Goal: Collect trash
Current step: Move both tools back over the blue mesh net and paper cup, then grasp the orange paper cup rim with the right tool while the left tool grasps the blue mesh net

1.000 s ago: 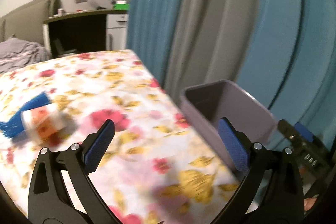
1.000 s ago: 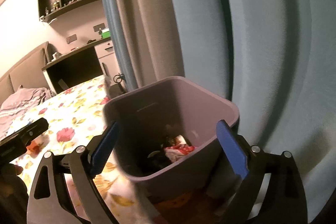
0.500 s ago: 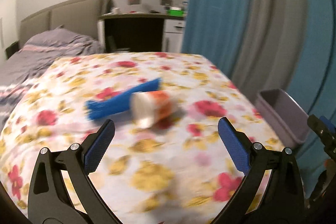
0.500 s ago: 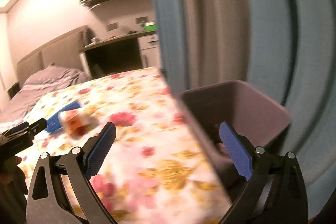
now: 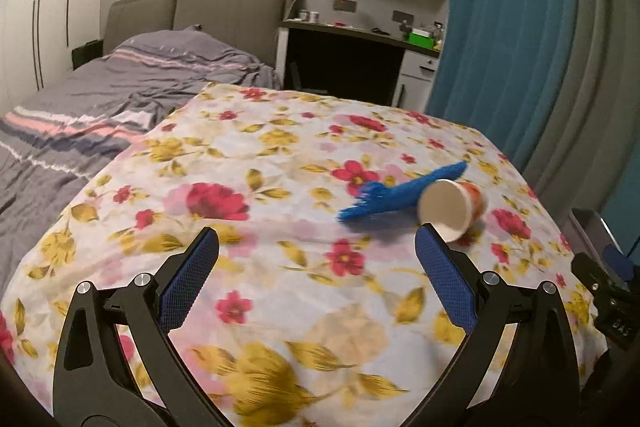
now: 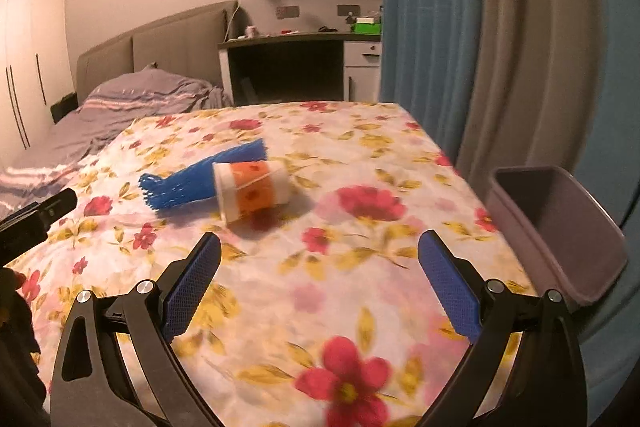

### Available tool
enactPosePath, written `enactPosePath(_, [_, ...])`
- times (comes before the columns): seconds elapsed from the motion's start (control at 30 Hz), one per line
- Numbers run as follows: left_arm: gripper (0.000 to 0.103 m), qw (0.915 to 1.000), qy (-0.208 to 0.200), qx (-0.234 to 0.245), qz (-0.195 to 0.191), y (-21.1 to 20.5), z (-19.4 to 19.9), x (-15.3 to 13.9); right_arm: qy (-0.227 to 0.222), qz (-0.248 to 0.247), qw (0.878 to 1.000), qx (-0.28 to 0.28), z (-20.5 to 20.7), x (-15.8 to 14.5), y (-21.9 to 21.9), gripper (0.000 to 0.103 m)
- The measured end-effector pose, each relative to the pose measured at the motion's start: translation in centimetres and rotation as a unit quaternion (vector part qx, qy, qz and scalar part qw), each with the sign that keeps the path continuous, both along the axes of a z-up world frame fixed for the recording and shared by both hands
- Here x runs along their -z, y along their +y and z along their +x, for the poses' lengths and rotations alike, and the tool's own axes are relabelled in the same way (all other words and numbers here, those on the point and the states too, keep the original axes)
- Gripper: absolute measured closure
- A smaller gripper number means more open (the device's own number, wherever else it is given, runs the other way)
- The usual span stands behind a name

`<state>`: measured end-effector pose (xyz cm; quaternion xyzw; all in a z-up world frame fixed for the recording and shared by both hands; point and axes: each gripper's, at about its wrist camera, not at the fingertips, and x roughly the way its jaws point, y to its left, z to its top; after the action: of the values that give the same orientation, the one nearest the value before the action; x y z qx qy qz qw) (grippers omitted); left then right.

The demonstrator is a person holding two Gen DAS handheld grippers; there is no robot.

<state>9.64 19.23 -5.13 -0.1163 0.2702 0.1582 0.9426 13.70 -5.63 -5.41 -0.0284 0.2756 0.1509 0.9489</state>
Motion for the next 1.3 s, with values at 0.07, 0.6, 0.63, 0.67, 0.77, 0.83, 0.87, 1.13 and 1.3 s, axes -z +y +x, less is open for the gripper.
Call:
enactPosePath(0.07, [0.006, 1.0, 0.002, -0.005, -0.003, 1.0, 0.0, 0.3, 0.009, -0.001, 1.0, -0.003, 0.7, 0.4, 1.4, 0.008])
enactPosePath(0.6, [0.006, 0.9998, 0.0, 0.012, -0.015, 3.5, 2.9, 1.2, 0.058, -0.022, 0.998, -0.013, 5.9, 3.6, 9.0, 0.026])
enactPosePath(0.63, [0.006, 0.9998, 0.0, 0.016, -0.015, 3.4, 3.1, 1.3, 0.064, -0.022, 0.998, -0.014, 6.4, 3.9, 9.3, 0.028])
enactPosePath(0.67, [0.006, 0.9996, 0.0, 0.022, -0.016, 3.3, 3.4, 1.4, 0.07, -0.021, 0.997, -0.013, 6.7, 4.1, 9.5, 0.03])
enactPosePath(0.77, [0.006, 0.9992, 0.003, 0.036, -0.017, 3.0, 4.1, 1.8, 0.083, -0.022, 0.996, -0.009, 7.5, 4.9, 10.0, 0.045])
enactPosePath(0.83, [0.006, 0.9989, 0.005, 0.044, -0.014, 2.8, 4.4, 2.0, 0.096, -0.019, 0.995, -0.008, 8.1, 5.3, 10.1, 0.061])
enactPosePath(0.87, [0.006, 0.9987, 0.006, 0.048, -0.014, 2.6, 4.6, 2.1, 0.102, -0.018, 0.995, -0.008, 8.2, 5.5, 10.1, 0.065])
enactPosePath(1.13, [0.006, 0.997, 0.004, 0.073, -0.025, 2.0, 5.2, 2.4, 0.099, -0.012, 0.995, -0.003, 7.9, 5.6, 8.1, 0.099])
enactPosePath(1.3, [0.006, 0.995, 0.01, 0.095, -0.029, 0.7, 5.7, 2.8, 0.087, 0.001, 0.996, 0.01, 7.0, 4.8, 5.5, 0.099])
